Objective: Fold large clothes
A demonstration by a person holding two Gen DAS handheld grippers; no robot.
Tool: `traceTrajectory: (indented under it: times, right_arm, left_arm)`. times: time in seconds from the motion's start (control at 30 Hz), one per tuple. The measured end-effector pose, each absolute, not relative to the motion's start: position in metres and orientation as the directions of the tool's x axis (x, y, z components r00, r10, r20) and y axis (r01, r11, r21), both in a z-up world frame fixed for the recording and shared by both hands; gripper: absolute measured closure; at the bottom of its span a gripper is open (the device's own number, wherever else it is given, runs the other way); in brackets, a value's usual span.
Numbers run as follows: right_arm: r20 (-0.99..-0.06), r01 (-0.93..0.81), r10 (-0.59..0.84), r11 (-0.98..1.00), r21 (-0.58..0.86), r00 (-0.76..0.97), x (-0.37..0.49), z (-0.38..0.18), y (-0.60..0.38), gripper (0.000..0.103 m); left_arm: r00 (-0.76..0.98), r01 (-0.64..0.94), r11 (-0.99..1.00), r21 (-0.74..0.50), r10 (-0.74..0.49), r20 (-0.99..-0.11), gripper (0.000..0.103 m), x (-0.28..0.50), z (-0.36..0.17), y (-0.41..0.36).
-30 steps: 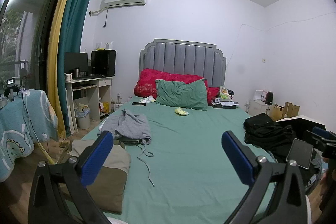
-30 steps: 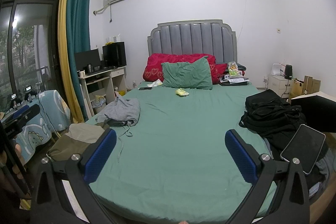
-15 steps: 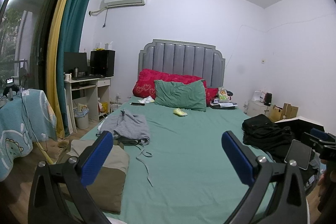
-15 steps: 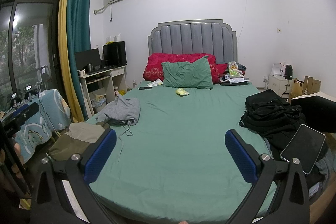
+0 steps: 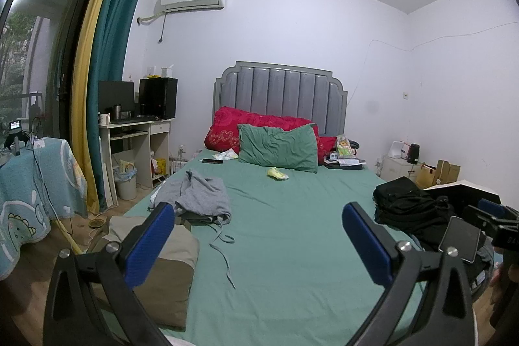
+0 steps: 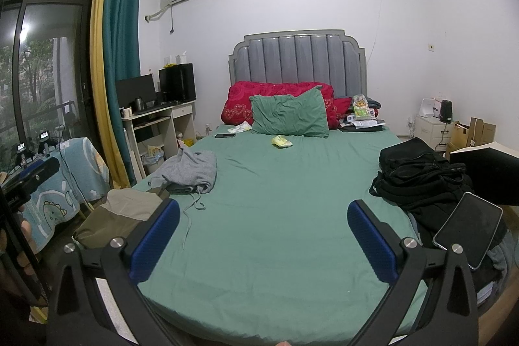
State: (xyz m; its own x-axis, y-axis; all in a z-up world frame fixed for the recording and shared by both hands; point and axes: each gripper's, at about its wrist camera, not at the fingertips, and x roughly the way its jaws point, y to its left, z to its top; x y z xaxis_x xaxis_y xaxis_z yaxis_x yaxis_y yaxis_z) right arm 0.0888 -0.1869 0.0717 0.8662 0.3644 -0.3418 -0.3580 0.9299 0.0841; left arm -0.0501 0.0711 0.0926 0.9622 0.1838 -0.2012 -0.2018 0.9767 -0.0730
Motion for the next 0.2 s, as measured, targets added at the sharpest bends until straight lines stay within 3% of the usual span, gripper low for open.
traceTrajectory:
  times: [0.2]
  right_arm:
    - [-0.354,-0.360,0.363,0.930,0.078,0.862,0.0929,0.0651,-0.1915,0.001]
  left_arm:
    - [0.962,-0.190,0.978,-0.085,0.169,-0.213,0.000,-0.0467,0.0913,0.0683]
